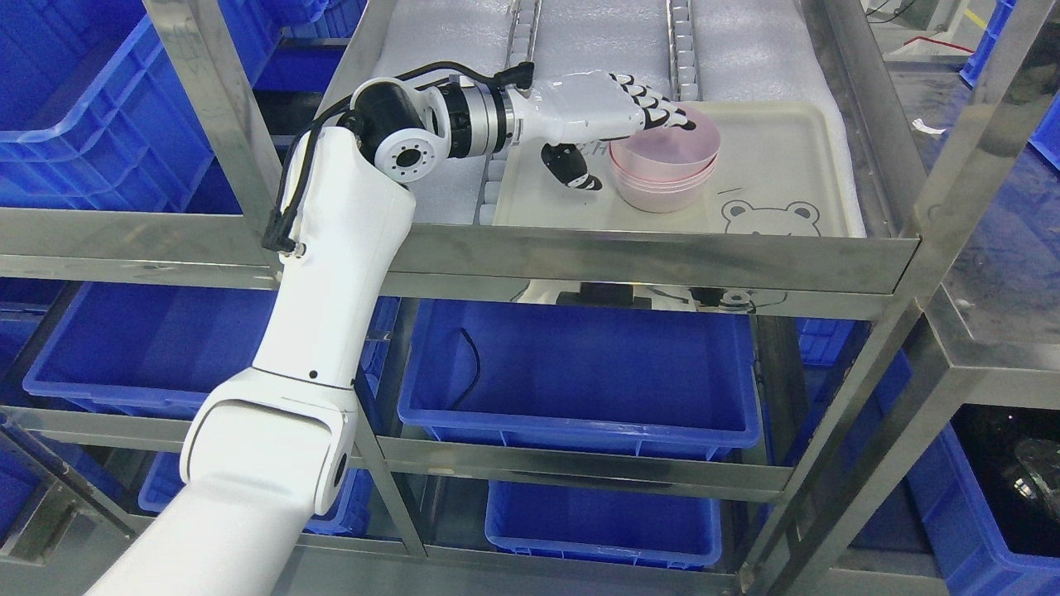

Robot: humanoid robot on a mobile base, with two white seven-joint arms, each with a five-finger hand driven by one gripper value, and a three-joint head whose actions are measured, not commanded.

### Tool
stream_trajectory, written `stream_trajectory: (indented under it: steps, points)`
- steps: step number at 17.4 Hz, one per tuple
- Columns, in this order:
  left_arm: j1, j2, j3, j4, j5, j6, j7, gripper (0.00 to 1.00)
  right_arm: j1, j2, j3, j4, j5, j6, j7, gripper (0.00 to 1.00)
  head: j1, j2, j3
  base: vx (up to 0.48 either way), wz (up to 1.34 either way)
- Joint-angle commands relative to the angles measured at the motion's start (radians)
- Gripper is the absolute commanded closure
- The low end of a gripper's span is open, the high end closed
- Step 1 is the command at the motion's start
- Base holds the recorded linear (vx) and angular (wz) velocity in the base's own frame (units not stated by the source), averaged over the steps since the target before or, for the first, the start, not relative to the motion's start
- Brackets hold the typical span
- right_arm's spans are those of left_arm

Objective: Stack pink IKEA bowl on shelf middle layer

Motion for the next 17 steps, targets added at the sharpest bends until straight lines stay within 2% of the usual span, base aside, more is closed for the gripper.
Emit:
stream_trajectory:
  steps: [1, 4, 7, 9, 11, 14, 17]
  points:
    - [-0.028, 0.017, 0.084, -0.036, 0.214, -0.001, 0.006, 0.00, 0.005, -0.017, 0.000, -0.017, 0.000, 0.001, -0.001, 0.00, 0.0000, 0.000, 0.000, -0.023, 0.02]
    - [-0.002, 0.017, 0.078, -0.151, 0.316, -0.001, 0.003, 0.00, 0.003, -0.017, 0.000, -0.017, 0.000, 0.001, -0.001, 0.00, 0.0000, 0.000, 0.000, -0.038, 0.04]
    - [0.148, 0.017, -0.001, -0.301, 0.364, -0.001, 0.004, 0.00, 0.005, -0.017, 0.000, -0.017, 0.000, 0.001, -0.001, 0.00, 0.0000, 0.000, 0.000, -0.055, -0.02]
    - [0.330, 0.017, -0.076, -0.399, 0.365, -0.001, 0.007, 0.00, 0.005, -0.017, 0.000, -0.017, 0.000, 0.001, -0.001, 0.00, 0.0000, 0.000, 0.000, -0.067, -0.14]
    - [0.485, 0.017, -0.098, -0.449, 0.365, -0.001, 0.007, 0.00, 0.003, -0.017, 0.000, -0.017, 0.000, 0.001, -0.001, 0.00, 0.0000, 0.000, 0.000, -0.069, -0.15]
    - [0.704, 0.017, -0.086, -0.474, 0.367, -0.001, 0.010, 0.00, 0.005, -0.017, 0.000, -0.017, 0.000, 0.001, -0.001, 0.00, 0.0000, 0.000, 0.000, -0.085, -0.10]
    - [0.913, 0.017, -0.028, -0.460, 0.376, -0.001, 0.125, 0.00, 0.003, -0.017, 0.000, -0.017, 0.000, 0.001, -0.001, 0.00, 0.0000, 0.000, 0.000, -0.113, -0.02]
